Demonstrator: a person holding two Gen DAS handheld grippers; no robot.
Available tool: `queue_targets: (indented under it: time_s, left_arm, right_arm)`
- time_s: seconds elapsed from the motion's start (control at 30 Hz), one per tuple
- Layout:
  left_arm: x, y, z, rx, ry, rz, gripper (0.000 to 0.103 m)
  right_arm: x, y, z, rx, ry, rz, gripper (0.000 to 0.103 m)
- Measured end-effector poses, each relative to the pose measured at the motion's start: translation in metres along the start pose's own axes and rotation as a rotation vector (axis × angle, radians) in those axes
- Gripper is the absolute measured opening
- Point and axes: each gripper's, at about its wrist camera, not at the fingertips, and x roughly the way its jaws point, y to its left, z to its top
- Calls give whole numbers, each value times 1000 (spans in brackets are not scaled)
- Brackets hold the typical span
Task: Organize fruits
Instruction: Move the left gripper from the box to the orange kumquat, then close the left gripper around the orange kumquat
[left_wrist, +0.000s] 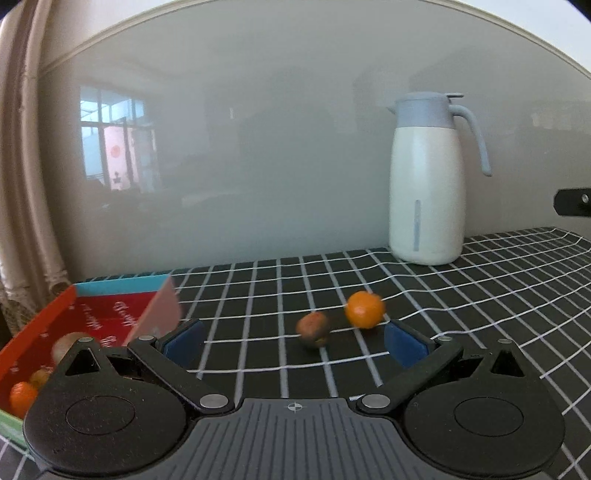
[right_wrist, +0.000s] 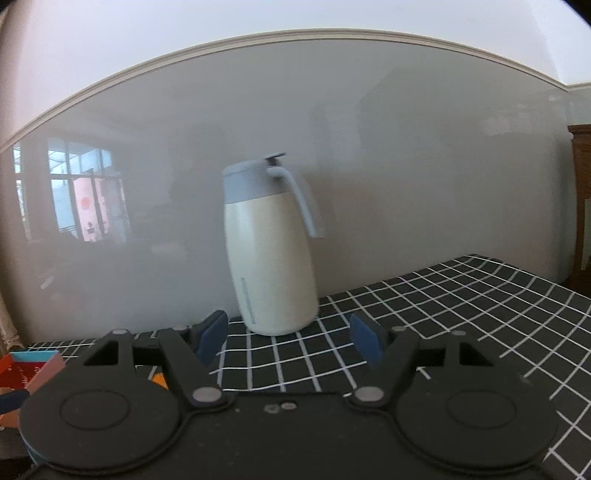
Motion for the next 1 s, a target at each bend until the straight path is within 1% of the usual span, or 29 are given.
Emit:
queue_targets:
  time_s: [0.33, 0.43, 0.7, 0.73, 0.77, 0.8, 0.9, 1.0]
  left_arm:
    - [29, -39, 4, -23, 9, -51, 103]
    - [40, -51, 5, -11, 24, -44, 103]
    - [72, -64, 7, -30, 46, -25, 102]
    - [75, -64, 8, -31, 54, -25, 99]
    - [78, -65, 9, -40, 60, -32, 92]
    - [81, -66, 10, -44, 68, -43, 88]
    - [87, -71, 12, -36, 79, -48, 87]
    - [91, -75, 13, -33, 83, -52, 87]
  right_arm:
    - [5, -28, -5, 0, 25, -44, 73]
    - [7, -34, -7, 3, 32, -53, 73]
    - [16, -46, -10, 26, 48, -74, 73]
    - [18, -47, -11, 31, 51, -78, 73]
    - [21, -49, -11, 37, 54, -84, 73]
    - [24, -51, -11, 43, 57, -93, 73]
    - [33, -54, -11, 58, 72, -114, 74]
    - [50, -51, -13, 41, 133, -95, 73]
